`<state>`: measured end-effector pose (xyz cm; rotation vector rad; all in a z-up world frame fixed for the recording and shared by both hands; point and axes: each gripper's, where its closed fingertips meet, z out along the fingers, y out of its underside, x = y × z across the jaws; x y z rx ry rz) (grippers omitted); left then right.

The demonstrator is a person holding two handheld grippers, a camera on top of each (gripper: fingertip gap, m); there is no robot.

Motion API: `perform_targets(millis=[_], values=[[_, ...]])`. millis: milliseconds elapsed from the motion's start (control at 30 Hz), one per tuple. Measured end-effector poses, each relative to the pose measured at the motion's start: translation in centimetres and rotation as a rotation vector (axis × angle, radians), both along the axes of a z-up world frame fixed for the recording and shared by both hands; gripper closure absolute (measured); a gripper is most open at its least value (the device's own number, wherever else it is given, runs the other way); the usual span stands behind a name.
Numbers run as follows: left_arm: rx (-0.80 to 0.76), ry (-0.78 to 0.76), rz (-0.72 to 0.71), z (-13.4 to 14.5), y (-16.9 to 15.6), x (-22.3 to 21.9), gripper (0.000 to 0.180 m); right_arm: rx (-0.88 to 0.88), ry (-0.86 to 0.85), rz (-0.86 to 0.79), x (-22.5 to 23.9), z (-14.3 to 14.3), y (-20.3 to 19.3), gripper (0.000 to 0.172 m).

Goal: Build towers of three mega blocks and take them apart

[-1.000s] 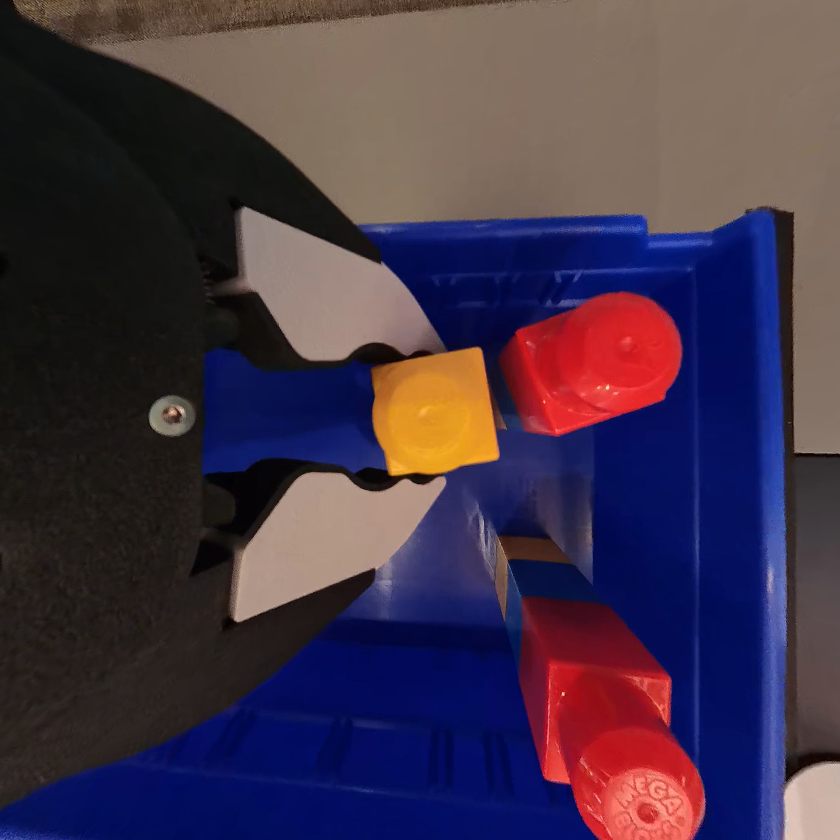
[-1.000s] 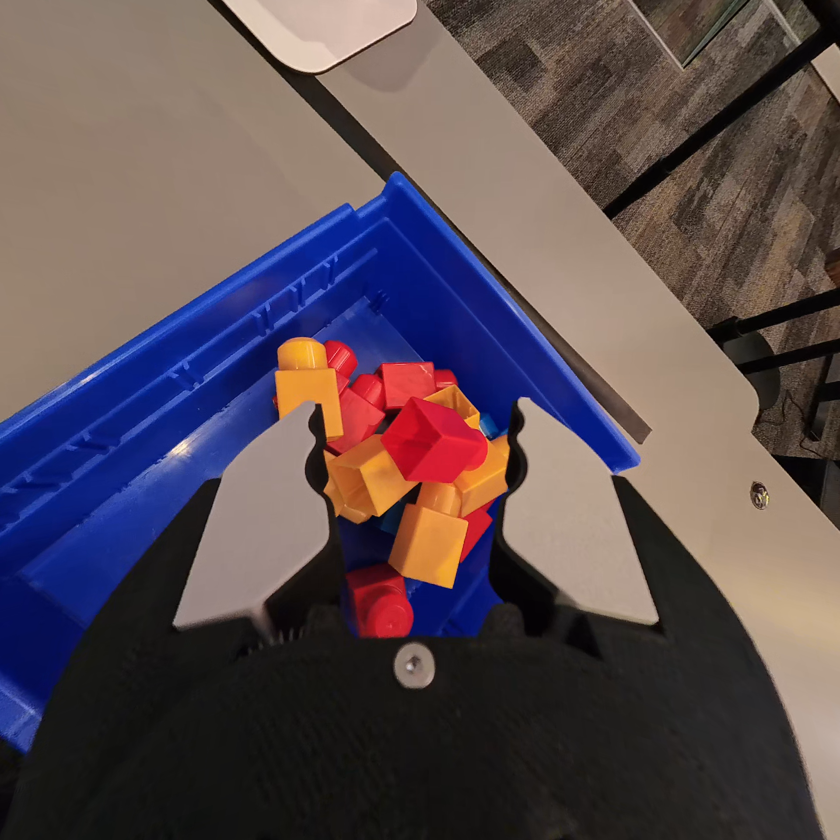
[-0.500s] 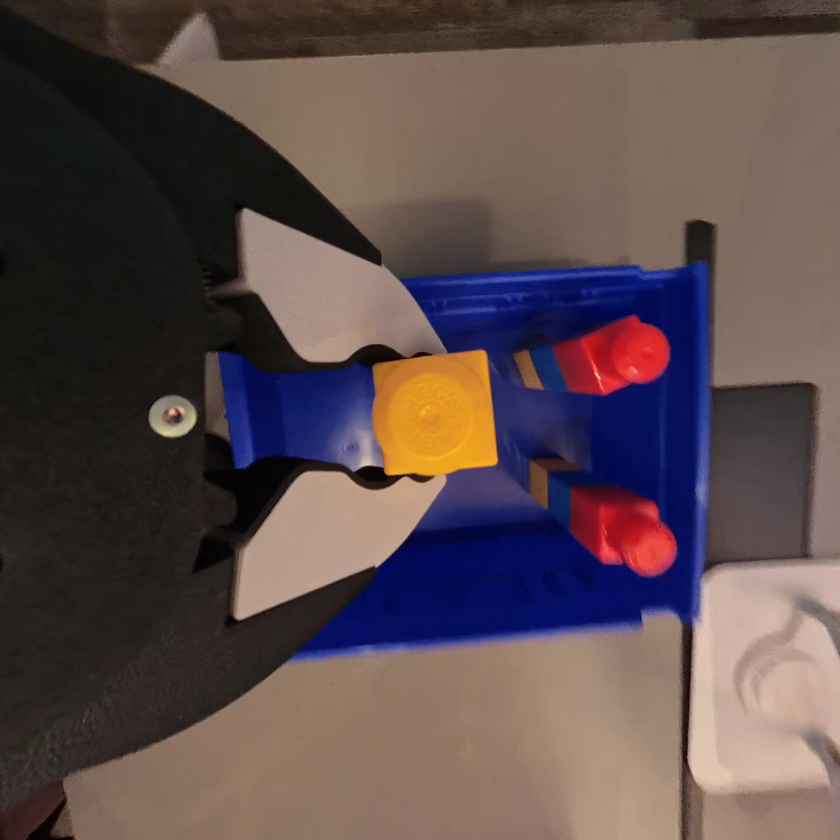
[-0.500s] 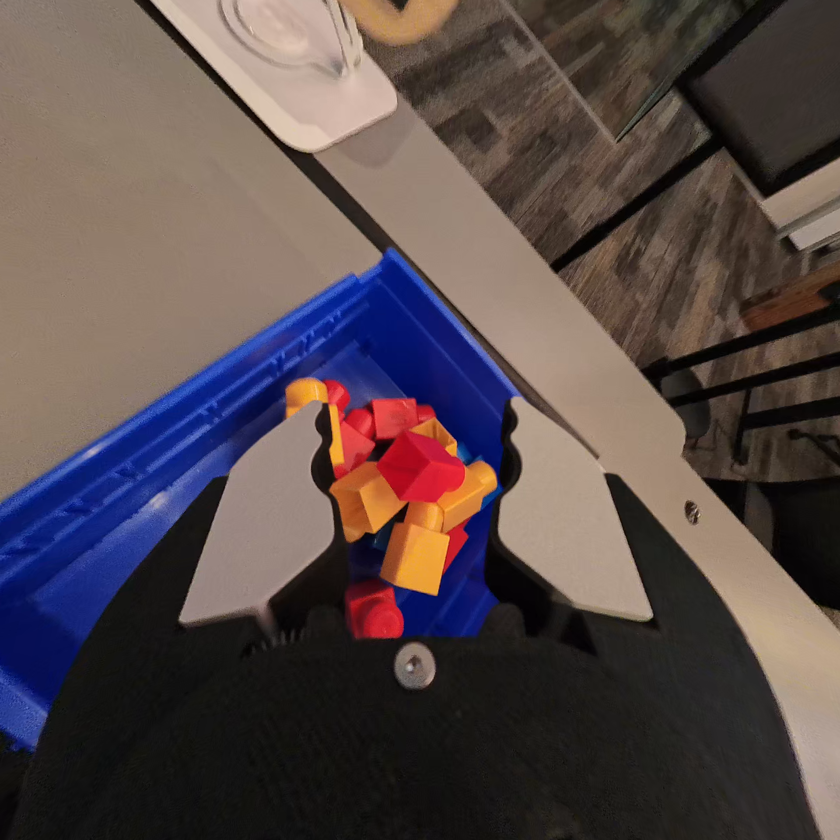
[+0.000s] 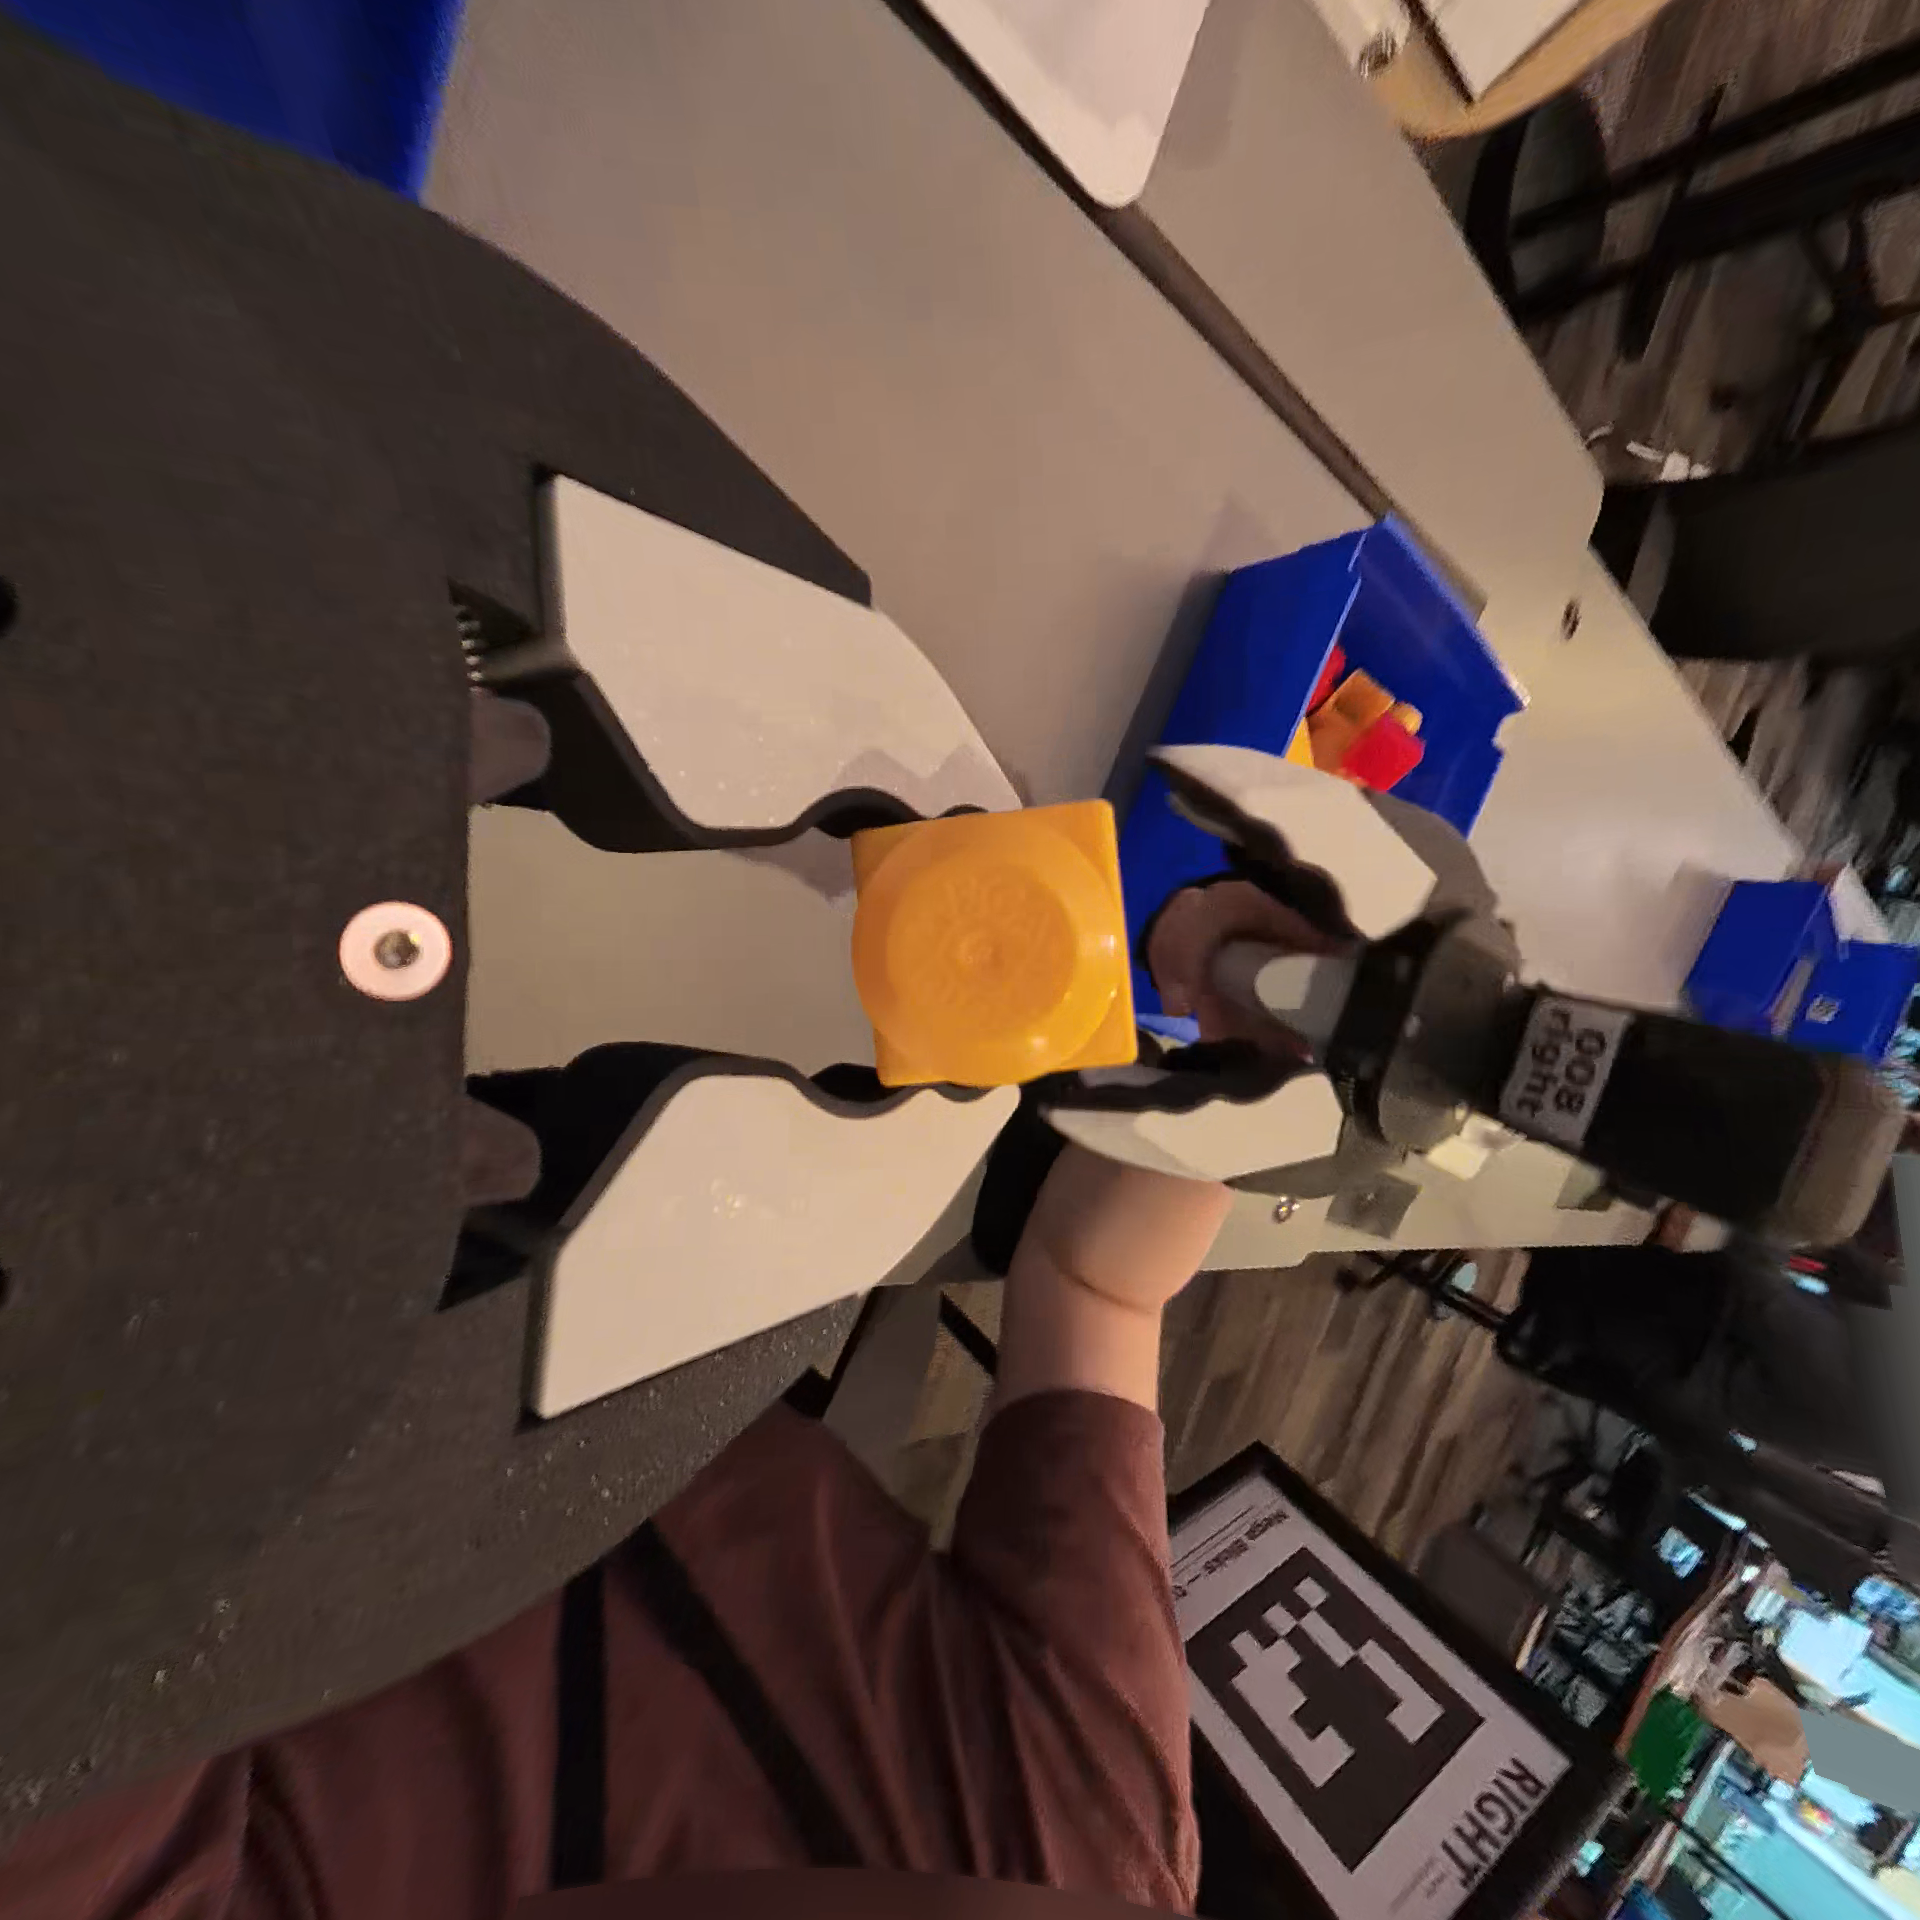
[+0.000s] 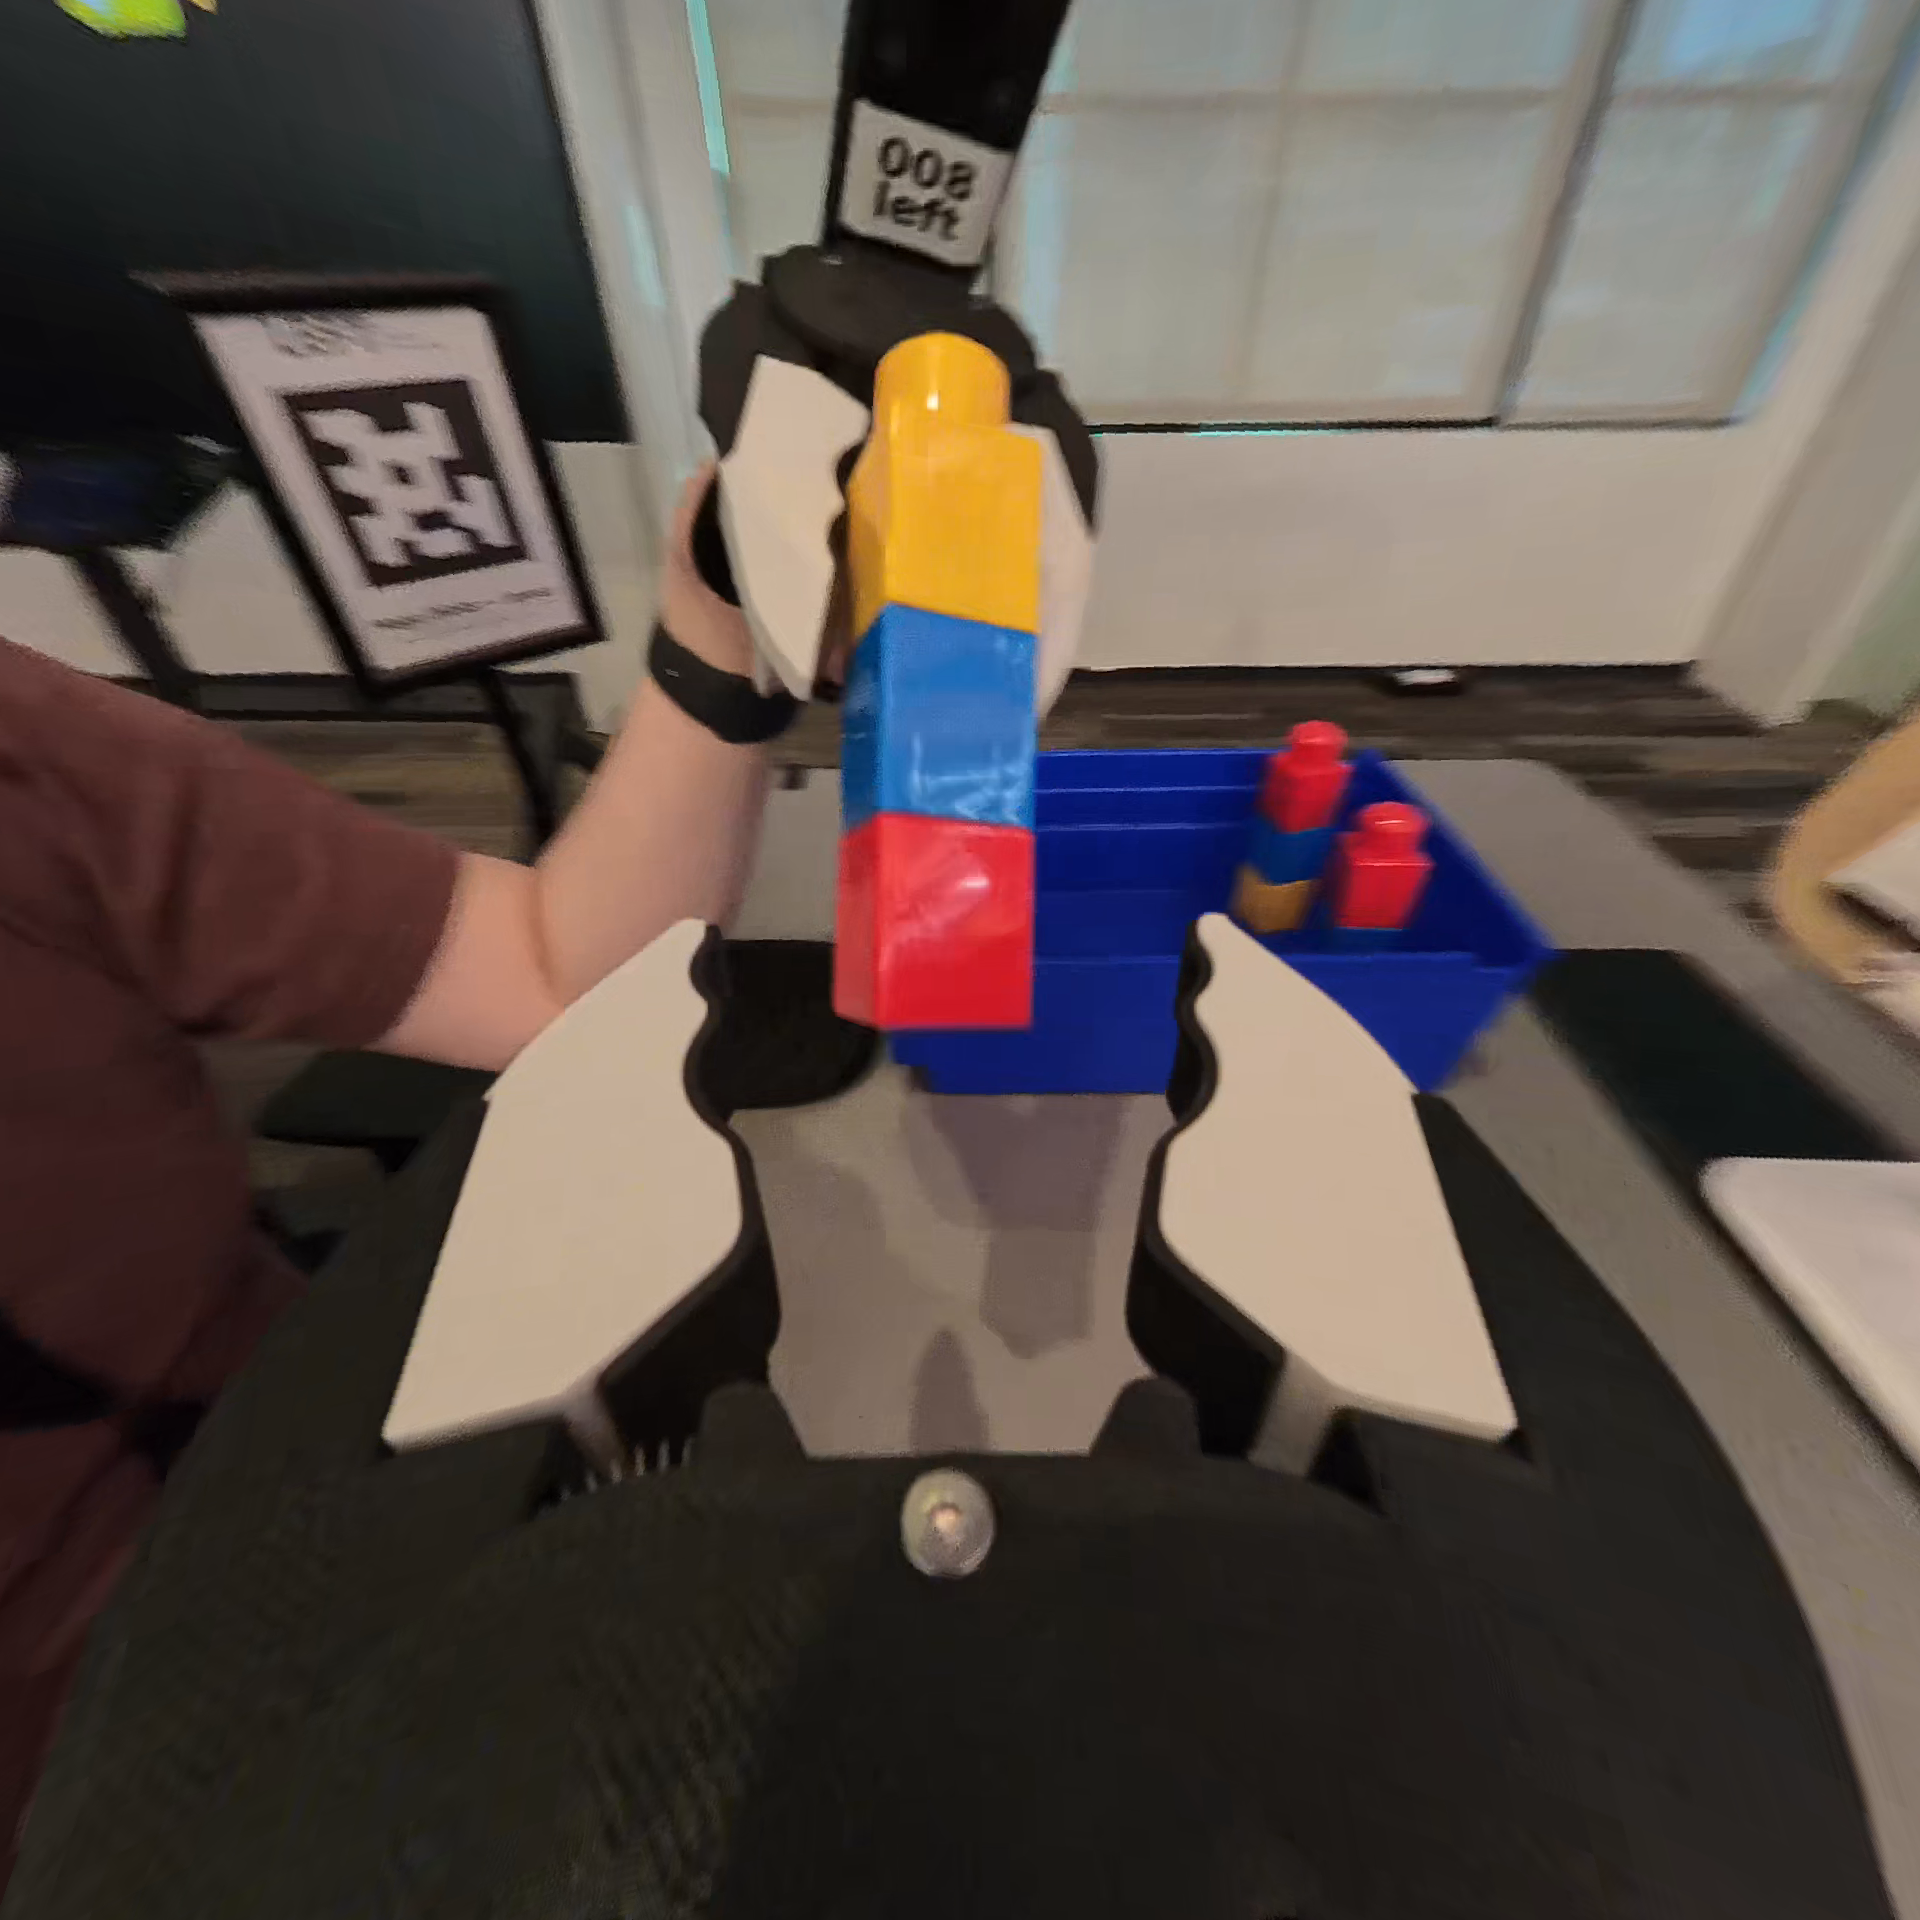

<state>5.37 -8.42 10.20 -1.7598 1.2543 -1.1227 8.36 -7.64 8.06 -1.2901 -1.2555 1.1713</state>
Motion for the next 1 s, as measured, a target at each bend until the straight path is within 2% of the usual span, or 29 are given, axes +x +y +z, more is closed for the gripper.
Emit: perform_targets(millis=[100, 200, 333, 433, 533, 633, 833, 1000], values=[[0.004, 0.044, -0.042, -1.0, -0.6, 1.6, 0.139, -0.096, -0.015, 0.069, -1.2, -1.2, -0.6, 0.096], [0.009, 0.051, -0.052, -1.2, -0.7, 2.2, 0.139, -0.092, -0.091, 0.148, -1.4, -2.7, -1.5, 0.133], [0.010, -0.003, -0.051, -1.0, -0.6, 2.7, 0.137, -0.086, -0.063, 0.123, -1.2, -2.3, -1.0, 0.134], [-0.017, -0.022, -0.050, -1.3, 0.1, 3.5, 0.125, -0.131, 0.006, 0.103, -1.1, -1.3, -0.6, 0.135], [-0.024, -0.114, -0.049, -0.7, 1.1, 4.9, 0.138, -0.123, 0.020, 0.051, -0.9, -1.2, 0.4, 0.135], [-0.034, -0.183, -0.040, -0.2, 2.0, 5.3, 0.139, -0.184, 0.070, 0.049, -0.5, -0.6, 1.0, 0.135], [-0.053, -0.203, -0.011, -0.2, 2.8, 5.2, 0.139, -0.188, 0.096, 0.015, -0.8, -0.8, 1.5, 0.135], [-0.045, -0.245, 0.008, 0.3, 3.2, 5.4, 0.126, -0.206, 0.168, -0.030, -0.5, -0.1, 2.3, 0.135]])
